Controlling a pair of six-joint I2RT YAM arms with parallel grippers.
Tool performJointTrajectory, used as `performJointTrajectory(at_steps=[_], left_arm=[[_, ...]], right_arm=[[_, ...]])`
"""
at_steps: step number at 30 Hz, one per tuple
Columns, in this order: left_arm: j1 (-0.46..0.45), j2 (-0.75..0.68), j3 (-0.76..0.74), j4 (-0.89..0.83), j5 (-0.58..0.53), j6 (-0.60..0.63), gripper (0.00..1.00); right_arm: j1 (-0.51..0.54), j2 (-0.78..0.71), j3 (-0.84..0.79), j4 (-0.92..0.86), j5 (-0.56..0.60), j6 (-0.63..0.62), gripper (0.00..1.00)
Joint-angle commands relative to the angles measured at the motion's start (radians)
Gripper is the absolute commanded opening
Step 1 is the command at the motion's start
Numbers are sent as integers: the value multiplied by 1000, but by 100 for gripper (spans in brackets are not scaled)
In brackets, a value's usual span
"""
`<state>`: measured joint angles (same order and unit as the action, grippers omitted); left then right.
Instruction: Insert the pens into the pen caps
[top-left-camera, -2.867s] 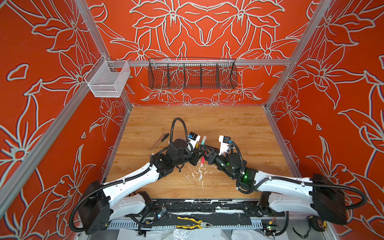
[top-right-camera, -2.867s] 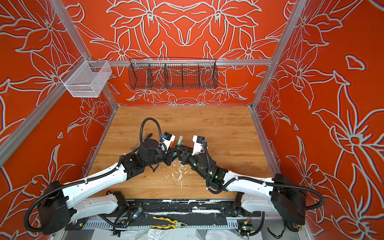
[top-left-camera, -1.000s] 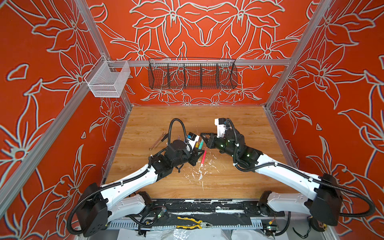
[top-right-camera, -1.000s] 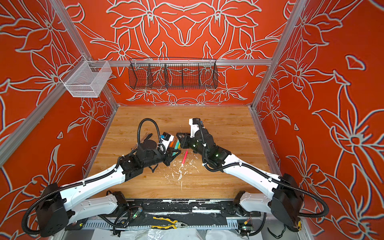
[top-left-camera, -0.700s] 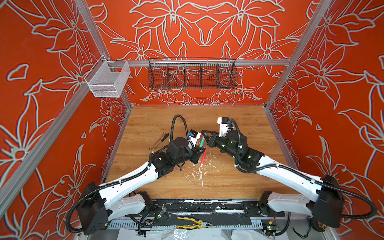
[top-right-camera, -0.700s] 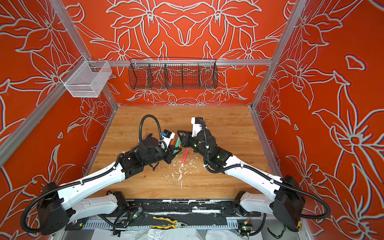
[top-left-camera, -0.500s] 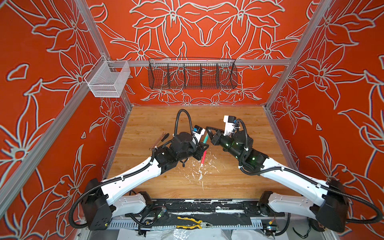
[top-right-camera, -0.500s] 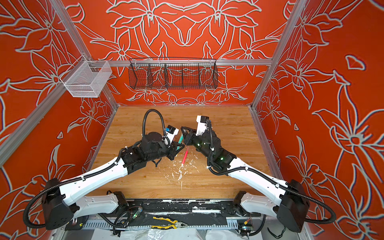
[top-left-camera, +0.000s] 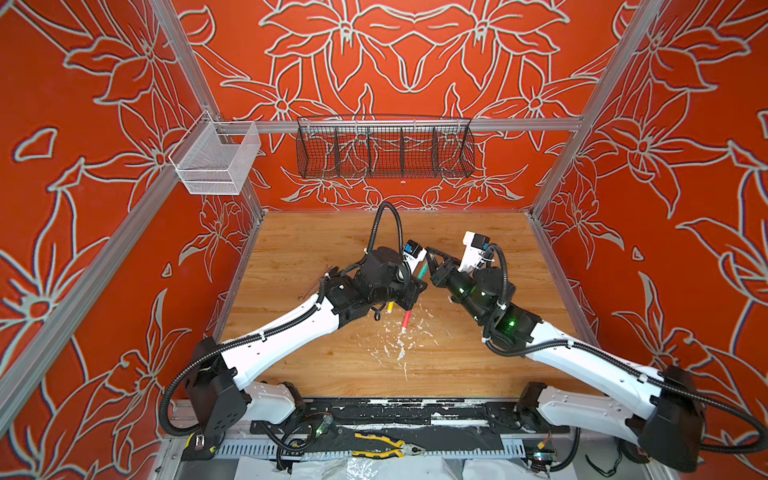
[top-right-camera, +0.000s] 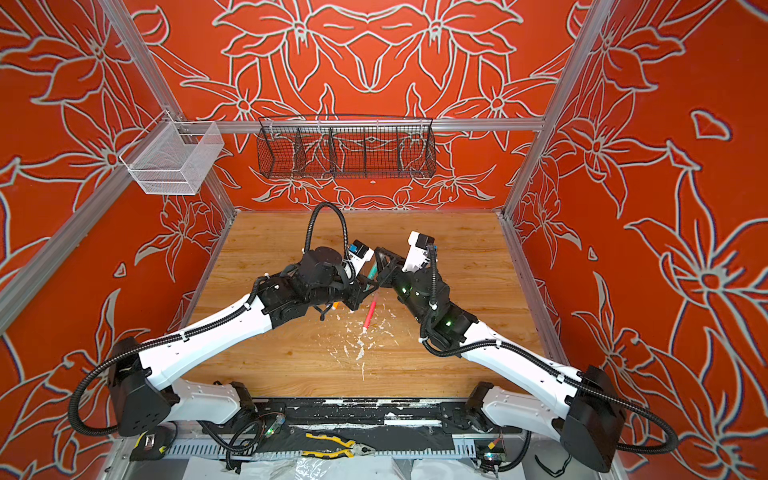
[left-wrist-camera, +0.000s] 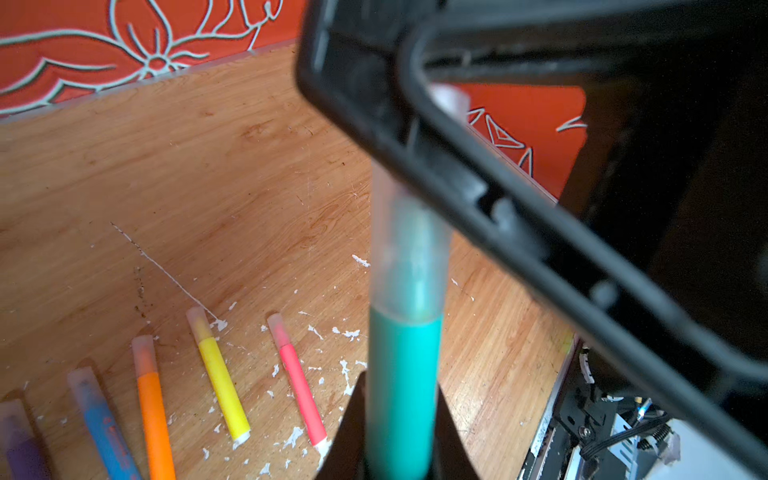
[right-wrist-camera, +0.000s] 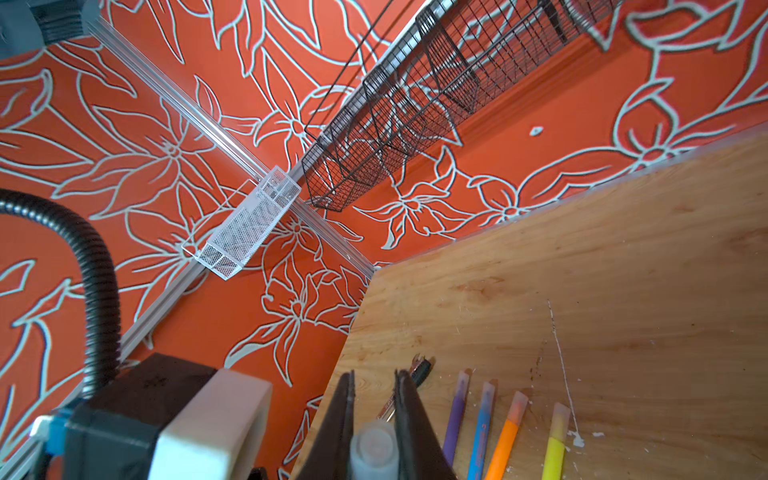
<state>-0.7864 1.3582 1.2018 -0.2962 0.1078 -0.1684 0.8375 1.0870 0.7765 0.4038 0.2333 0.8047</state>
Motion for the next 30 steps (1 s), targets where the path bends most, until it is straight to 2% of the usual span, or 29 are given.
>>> performJointTrajectory(at_steps=[1, 5, 6, 10, 14, 18, 23, 26, 30], left_arm=[[93, 11, 107, 345, -252, -67, 0], [93, -5, 40, 356, -213, -92, 0], [93, -11, 13, 356, -201, -101, 0], [92, -26, -109, 342, -176, -173, 0], [69, -33, -227, 305, -159, -266, 0], [4, -8, -308, 252, -233, -331, 0], [-57, 125, -274, 96, -264, -465, 0], [-89, 210, -252, 71, -258, -525, 0], [-120, 328, -182, 25, -225, -563, 0]], right_arm=[[124, -9, -60, -202, -254, 28, 0], [124, -89, -76, -273, -167, 10, 2], [123, -112, -81, -294, -140, 5, 9], [123, -210, -97, -390, -19, -1, 49], [123, -318, -115, -462, 8, 59, 68], [123, -417, -146, -431, -124, 94, 77], [123, -512, -179, -355, -269, 94, 87], [123, -547, -169, -365, -293, 62, 92], [123, -578, -174, -397, -247, 36, 95]])
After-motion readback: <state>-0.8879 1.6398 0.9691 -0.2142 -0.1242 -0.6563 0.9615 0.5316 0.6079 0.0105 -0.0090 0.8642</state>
